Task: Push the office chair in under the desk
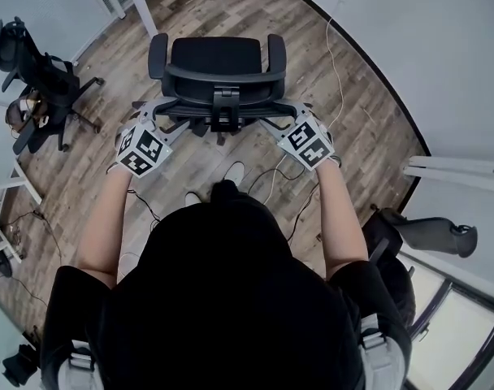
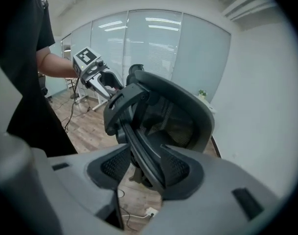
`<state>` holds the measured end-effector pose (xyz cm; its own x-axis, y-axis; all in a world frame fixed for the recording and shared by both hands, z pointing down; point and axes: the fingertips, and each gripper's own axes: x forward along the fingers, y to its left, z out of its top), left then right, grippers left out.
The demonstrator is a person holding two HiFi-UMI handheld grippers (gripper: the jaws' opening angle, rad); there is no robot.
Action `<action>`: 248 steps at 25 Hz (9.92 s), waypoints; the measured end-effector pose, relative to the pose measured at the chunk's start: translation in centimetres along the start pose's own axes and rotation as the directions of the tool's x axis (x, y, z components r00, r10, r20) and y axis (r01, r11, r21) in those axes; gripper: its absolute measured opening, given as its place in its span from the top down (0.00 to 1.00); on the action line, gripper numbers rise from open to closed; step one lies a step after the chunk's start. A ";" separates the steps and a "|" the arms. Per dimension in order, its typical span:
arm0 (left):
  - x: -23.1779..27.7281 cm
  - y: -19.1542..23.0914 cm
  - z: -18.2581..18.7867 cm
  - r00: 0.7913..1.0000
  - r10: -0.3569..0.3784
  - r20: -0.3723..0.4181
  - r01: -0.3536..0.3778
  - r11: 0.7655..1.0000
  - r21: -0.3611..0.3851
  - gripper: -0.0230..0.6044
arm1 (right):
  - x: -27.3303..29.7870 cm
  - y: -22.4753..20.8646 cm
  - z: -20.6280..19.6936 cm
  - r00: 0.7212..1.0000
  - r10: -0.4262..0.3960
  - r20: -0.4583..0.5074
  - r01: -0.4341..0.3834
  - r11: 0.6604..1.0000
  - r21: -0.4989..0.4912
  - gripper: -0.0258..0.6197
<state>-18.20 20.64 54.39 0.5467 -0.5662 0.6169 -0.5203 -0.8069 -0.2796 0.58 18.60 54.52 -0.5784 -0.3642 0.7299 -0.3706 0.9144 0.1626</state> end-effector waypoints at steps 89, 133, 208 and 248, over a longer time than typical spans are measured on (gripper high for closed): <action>15.2 9.5 -2.4 0.864 -0.099 -0.494 0.278 0.911 0.303 0.84 | 9.3 -16.7 -5.1 0.922 0.026 -0.387 -0.258 0.786 -0.561 0.80; 25.9 31.2 -1.2 0.876 -0.105 -0.470 0.246 0.937 0.250 0.84 | 22.3 -38.6 3.3 0.912 0.029 -0.410 -0.292 0.747 -0.597 0.80; 46.6 55.5 6.2 0.785 0.078 -0.615 -0.160 0.984 -0.080 0.86 | 39.0 -76.9 12.9 0.894 0.213 -0.395 -0.443 0.282 -0.851 0.81; 43.4 58.0 18.0 0.752 0.509 -0.419 -0.618 0.765 -0.182 0.64 | 31.4 -79.3 19.4 0.793 0.602 -0.091 -0.453 0.483 -0.749 0.69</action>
<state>-12.81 -53.72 51.68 -0.1284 -0.7658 0.6302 -0.8552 -0.2362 -0.4613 -2.29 -68.78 51.64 -0.6156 0.2774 0.7376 0.6274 0.7390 0.2456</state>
